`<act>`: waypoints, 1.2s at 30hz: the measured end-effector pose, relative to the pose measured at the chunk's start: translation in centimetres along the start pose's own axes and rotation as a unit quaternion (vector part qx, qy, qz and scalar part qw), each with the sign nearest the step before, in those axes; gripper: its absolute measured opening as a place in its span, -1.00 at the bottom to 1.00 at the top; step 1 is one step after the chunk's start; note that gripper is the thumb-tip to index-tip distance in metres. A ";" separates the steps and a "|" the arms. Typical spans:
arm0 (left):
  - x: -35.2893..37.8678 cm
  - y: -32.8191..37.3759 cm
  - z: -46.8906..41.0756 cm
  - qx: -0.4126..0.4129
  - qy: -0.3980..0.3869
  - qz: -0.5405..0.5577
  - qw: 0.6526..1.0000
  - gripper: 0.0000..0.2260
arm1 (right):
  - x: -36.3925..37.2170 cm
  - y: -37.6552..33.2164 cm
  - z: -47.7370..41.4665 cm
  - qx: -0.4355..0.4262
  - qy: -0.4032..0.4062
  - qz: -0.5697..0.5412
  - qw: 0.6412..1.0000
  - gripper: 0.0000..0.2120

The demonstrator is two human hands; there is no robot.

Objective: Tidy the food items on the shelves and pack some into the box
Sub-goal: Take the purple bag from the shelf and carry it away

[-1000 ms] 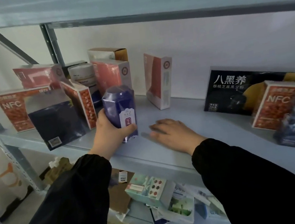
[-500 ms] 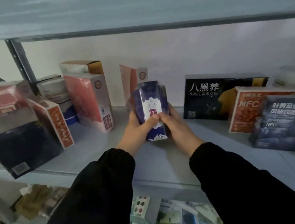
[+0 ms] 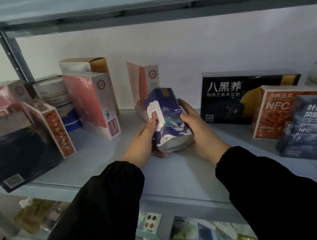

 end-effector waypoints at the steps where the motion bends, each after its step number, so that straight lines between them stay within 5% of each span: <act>1: 0.0 -0.1 -0.1 -0.005 -0.005 -0.007 1.000 -0.40 | -0.1 -0.1 -0.2 -0.003 0.002 -0.019 1.000 -0.50; 4: -0.1 -0.3 -0.5 -0.015 -0.024 -0.013 1.000 -0.28 | 0.2 -0.6 -0.1 0.013 0.002 -0.050 0.999 -0.66; 13: -0.3 -0.5 -1.1 -0.033 -0.043 0.001 0.999 -0.23 | 1.2 -1.0 0.9 0.052 0.005 -0.092 0.994 -0.74; 20: -0.5 -0.4 -1.6 -0.020 -0.007 0.008 1.000 -0.57 | 0.8 -0.9 1.0 0.050 0.086 -0.076 0.992 0.02; 23: -1.1 -0.5 -1.6 0.044 -0.010 -0.023 0.999 -0.54 | 0.0 -1.4 0.8 0.008 0.145 -0.024 0.989 -0.40; 26: -0.5 -0.3 -1.3 0.009 -0.005 0.039 0.999 -0.58 | -0.6 -1.4 0.9 0.025 0.144 -0.083 0.986 -0.74; 29: -0.3 -0.4 -1.2 -0.037 0.011 0.105 0.994 -0.57 | -0.3 -1.6 1.0 0.017 0.122 -0.085 0.989 -0.85; 33: -0.2 -0.5 -1.0 -0.049 0.013 0.102 0.994 -0.31 | -0.1 -1.8 1.1 -0.012 0.119 -0.012 0.993 -0.62; 36: -0.4 -0.3 -1.0 -0.055 0.006 0.118 0.991 -0.43 | 0.1 -1.6 1.2 -0.007 0.092 0.005 0.996 -0.57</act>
Point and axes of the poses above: each hand's wrist, its own z-axis away from the middle knuckle, its own x-axis out of the palm, y = z × x, the point moved 2 cm from there along -z, towards the middle knuckle, and after that the axes turned 7 degrees about -y, right-handed, at the moved point
